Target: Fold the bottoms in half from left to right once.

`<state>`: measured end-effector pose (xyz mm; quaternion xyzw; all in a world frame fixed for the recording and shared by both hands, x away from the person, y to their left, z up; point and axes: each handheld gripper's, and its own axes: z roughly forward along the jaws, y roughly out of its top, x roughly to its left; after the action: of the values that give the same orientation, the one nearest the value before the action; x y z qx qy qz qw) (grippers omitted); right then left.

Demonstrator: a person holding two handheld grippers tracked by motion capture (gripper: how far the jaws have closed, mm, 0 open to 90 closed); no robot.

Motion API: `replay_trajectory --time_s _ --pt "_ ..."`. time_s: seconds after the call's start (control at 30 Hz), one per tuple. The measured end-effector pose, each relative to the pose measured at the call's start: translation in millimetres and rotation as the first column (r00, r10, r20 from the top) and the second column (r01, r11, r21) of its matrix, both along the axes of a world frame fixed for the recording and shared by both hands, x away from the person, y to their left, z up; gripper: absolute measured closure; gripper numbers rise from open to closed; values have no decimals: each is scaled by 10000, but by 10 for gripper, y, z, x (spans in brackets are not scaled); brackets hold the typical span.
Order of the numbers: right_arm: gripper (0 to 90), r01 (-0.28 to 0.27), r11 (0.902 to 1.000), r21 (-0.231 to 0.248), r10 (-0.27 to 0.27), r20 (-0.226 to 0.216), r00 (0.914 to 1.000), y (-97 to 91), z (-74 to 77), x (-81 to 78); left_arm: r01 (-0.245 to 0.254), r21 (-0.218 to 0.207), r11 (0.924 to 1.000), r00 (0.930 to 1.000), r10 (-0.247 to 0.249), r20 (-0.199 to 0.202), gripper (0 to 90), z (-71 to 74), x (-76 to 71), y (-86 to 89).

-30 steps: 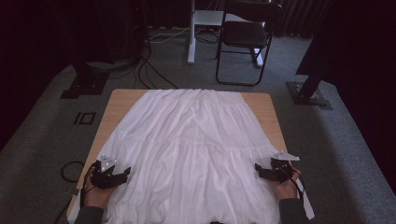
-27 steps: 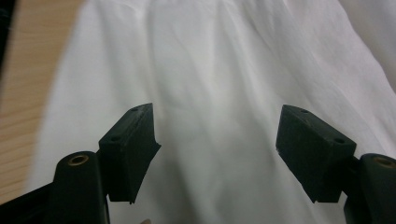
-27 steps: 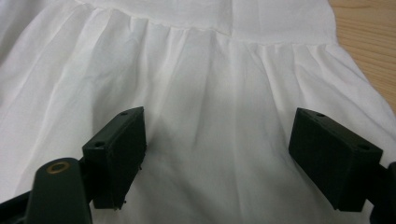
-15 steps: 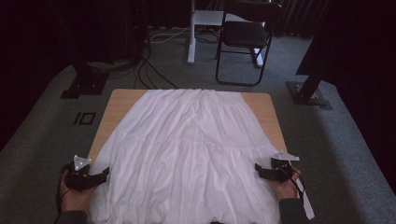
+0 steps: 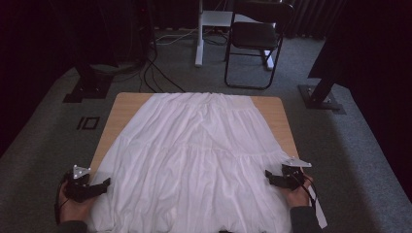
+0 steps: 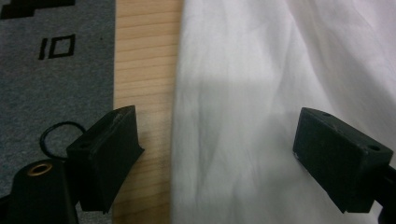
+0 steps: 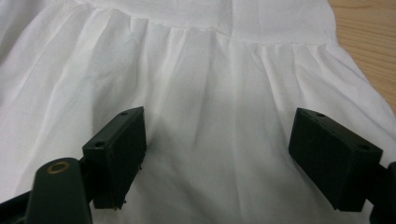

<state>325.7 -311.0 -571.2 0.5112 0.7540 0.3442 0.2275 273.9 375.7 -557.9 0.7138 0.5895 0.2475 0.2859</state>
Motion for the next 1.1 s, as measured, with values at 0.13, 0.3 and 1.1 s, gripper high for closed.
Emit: replay_trajectory --time_s 0.13,0.3,1.1 --pt "184 0 10000 1 0 -1 10000 0 0 0 259 -1 9997 9996 -259 -92 150 7 -34 -20" --pt "184 -6 10000 -1 6 4 10000 0 0 0 655 -379 9971 9978 -658 -59 150 6 -115 -87" --pt "473 1459 9888 -317 -1484 -1042 9834 -622 111 -370 138 1377 9904 9998 -117 -157 878 158 -130 -123"
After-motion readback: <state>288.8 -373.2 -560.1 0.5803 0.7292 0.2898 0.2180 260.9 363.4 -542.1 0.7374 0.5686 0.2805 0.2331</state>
